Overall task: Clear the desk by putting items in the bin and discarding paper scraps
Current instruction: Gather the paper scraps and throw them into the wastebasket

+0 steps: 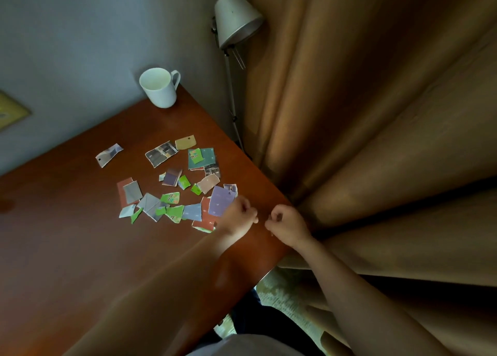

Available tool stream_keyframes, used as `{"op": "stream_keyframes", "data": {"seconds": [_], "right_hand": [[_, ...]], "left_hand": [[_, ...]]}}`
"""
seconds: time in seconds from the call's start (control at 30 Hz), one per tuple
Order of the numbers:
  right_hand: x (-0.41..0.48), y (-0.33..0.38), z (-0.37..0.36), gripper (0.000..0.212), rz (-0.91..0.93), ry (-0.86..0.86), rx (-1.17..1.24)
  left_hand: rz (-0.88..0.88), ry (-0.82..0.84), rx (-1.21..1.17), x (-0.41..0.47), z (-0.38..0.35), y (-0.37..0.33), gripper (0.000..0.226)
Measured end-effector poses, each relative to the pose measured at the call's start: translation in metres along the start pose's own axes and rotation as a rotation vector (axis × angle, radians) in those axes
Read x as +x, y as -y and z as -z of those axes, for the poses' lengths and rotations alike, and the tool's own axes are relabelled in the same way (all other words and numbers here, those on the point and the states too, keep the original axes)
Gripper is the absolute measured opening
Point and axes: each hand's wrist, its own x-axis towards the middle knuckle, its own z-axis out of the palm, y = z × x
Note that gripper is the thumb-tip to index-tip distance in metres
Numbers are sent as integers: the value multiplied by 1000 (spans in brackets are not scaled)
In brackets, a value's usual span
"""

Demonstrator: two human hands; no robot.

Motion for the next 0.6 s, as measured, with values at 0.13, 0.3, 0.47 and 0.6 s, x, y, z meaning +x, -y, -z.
{"op": "stream_keyframes", "data": {"seconds": [0.13,0.3,0.47,0.6], "right_hand": [[3,31,-6,6,-259,39,715],[7,59,-15,19,-294,236,952],[14,80,-32,20,-262,279,912],[32,89,-51,8,-111,124,409]], "left_hand": [[138,-97,-345,0,21,-1,24],[201,-110,-601,-4,51,7,28],[174,-173,-590,-7,69,20,12],[59,-313,-273,-9,81,34,18]]}}
